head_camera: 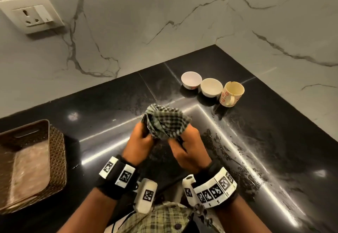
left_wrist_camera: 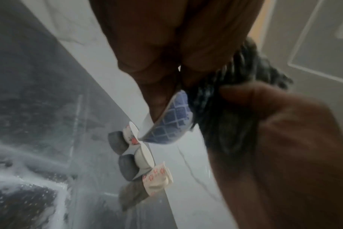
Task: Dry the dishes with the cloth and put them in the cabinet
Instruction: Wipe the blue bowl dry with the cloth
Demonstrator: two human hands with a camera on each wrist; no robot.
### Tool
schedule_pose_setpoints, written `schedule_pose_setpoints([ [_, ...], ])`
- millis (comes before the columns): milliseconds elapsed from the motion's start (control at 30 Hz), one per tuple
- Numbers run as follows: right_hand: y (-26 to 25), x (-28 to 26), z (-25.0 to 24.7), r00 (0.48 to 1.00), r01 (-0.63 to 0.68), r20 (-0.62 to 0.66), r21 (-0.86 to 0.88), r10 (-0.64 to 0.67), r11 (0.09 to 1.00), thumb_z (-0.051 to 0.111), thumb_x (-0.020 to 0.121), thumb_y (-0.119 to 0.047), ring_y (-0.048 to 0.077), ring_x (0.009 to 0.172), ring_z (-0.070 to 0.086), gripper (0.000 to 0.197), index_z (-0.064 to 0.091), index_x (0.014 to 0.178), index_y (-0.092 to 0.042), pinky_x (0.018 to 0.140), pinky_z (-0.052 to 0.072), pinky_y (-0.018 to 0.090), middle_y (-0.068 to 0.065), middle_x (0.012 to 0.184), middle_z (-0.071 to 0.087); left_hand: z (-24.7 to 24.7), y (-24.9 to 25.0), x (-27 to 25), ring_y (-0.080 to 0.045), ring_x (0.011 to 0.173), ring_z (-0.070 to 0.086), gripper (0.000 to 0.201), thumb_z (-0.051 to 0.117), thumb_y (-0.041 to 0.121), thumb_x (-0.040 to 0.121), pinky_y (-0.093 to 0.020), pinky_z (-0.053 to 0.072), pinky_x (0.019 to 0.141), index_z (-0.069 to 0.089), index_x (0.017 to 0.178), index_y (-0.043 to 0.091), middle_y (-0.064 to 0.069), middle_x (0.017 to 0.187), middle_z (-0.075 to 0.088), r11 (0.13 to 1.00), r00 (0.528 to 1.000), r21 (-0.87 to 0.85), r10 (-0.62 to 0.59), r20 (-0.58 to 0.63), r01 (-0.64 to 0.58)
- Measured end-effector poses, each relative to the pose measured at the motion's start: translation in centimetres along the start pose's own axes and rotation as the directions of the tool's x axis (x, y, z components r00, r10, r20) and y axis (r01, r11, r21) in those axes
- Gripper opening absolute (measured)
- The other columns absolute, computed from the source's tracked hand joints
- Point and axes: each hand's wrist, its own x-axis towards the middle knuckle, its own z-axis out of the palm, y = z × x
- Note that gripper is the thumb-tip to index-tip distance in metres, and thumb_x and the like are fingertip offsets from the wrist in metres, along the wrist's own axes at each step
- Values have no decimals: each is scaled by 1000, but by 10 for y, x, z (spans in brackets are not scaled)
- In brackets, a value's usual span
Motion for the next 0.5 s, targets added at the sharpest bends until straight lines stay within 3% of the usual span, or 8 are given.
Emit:
schedule_pose_setpoints([
  [100,21,-9,4,997,-70,-31,83,72,994,63,87,-1,21,107,70,28,73,113,-5,91,56,48,5,113,73,-24,8,2,-11,76,67,6,55,11,104,-34,56,69,60,102,7,1,81,71,1000,998,-23,2,-65,-3],
  [167,33,-9,3,990,-138,13,-50,139,989,63,86,-19,14,93,70,24,74,107,-14,84,57,41,-3,102,74,-38,15,2,-5,68,67,13,48,11,106,-21,55,60,56,105,1,-2,80,68,999,995,-25,23,-98,-25],
  [200,39,-9,4,980,-188,38,-145,195,971,58,84,-21,15,91,69,27,73,106,-18,82,56,38,-5,99,74,-44,16,1,-6,71,69,15,47,11,106,-18,56,61,56,108,-1,-6,85,68,999,995,-15,32,-91,-34],
  [300,57,-9,13,926,-317,56,-420,373,851,53,80,-12,25,95,66,39,72,112,-23,84,54,39,1,99,71,-56,16,-4,-19,85,73,21,52,20,102,-24,61,69,58,109,2,-11,94,72,995,997,82,63,-42,-59],
  [400,74,-9,25,869,-330,77,-644,488,690,55,85,-11,30,110,60,44,66,127,-22,95,51,42,5,116,67,-62,4,-12,-33,87,74,26,57,34,101,-42,63,76,60,105,9,-12,90,75,966,996,241,93,10,-93],
  [433,77,-10,29,847,-311,102,-700,522,642,55,87,-13,30,117,57,48,62,133,-23,100,49,42,4,126,64,-64,1,-15,-33,87,74,25,58,36,101,-44,63,77,61,105,11,-10,90,76,959,995,267,93,30,-98],
  [500,81,-11,36,800,-259,162,-775,578,577,53,91,-15,31,128,51,54,50,145,-22,109,44,42,5,141,56,-66,-7,-21,-23,83,75,22,57,36,100,-37,61,76,64,106,16,-2,88,77,950,995,297,86,60,-100],
])
